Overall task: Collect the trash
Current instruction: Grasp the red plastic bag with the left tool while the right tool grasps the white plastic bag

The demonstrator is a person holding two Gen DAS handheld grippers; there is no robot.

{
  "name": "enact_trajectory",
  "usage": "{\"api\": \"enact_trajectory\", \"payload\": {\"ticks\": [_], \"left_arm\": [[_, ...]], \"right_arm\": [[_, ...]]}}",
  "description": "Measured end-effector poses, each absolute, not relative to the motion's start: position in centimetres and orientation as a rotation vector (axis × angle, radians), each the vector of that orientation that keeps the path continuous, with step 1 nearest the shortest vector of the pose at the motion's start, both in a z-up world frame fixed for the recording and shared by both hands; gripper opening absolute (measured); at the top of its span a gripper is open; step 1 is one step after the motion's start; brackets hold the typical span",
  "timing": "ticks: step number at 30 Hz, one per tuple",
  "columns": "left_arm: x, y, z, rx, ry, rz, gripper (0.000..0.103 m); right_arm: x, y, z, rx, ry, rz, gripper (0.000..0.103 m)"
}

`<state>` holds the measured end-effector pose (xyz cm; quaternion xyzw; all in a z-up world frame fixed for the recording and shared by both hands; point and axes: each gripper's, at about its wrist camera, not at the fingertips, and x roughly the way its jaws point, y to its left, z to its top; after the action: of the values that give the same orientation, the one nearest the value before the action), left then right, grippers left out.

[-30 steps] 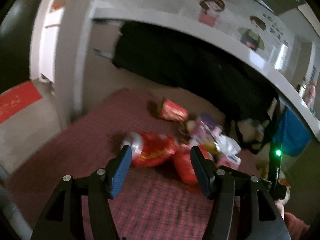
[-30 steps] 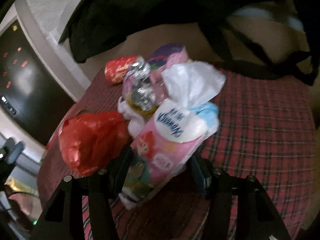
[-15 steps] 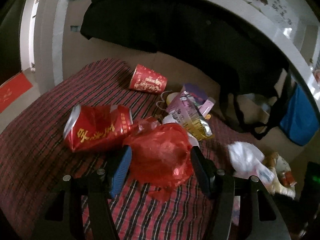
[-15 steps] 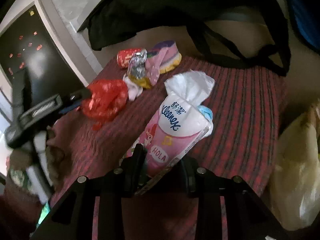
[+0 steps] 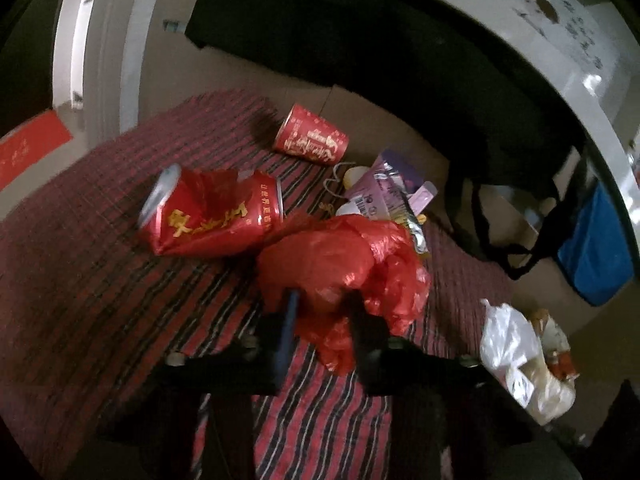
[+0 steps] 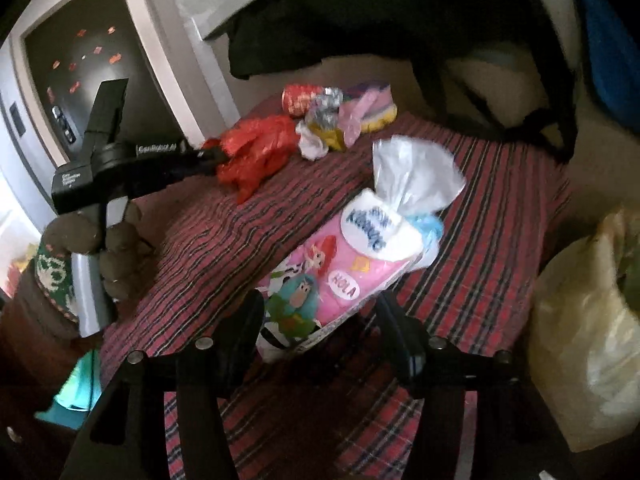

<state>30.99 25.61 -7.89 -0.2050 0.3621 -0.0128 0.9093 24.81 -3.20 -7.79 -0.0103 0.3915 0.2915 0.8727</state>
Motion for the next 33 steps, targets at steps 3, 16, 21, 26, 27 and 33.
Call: {"api": "enact_trajectory", "payload": {"ticks": [3, 16, 21, 26, 27, 33], "left_arm": [[29.0, 25.7, -7.1, -0.389, 0.719, -0.029, 0.015], [24.7, 26.2, -6.0, -0.407, 0.648, -0.145, 0.017], [25.5, 26.3, -6.2, -0.425, 0.623, -0.161, 0.046], [27.3, 25.6, -6.1, -0.350, 0.615, -0.137, 0.055], [27.9, 25.4, -6.0, -0.337, 0.612, -0.132, 0.058], [32.7, 24.7, -7.7, -0.328, 0.697, -0.099, 0.062]], "right_arm": [[24.3, -3.9, -6.1, -0.052, 0.731, 0.549, 0.056], [34.3, -7.1, -8.2, 0.153, 0.813, 0.423, 0.058], [34.7, -3.4, -10.2, 0.106, 0.881, 0.524, 0.057], [33.4, -1.1, -9.8, 0.004, 0.835, 0.549, 0.039], [33.1, -1.2, -9.6, 0.009, 0.823, 0.561, 0.038], [32.2, -2.8, -8.4, 0.045, 0.778, 0.540, 0.037]]}}
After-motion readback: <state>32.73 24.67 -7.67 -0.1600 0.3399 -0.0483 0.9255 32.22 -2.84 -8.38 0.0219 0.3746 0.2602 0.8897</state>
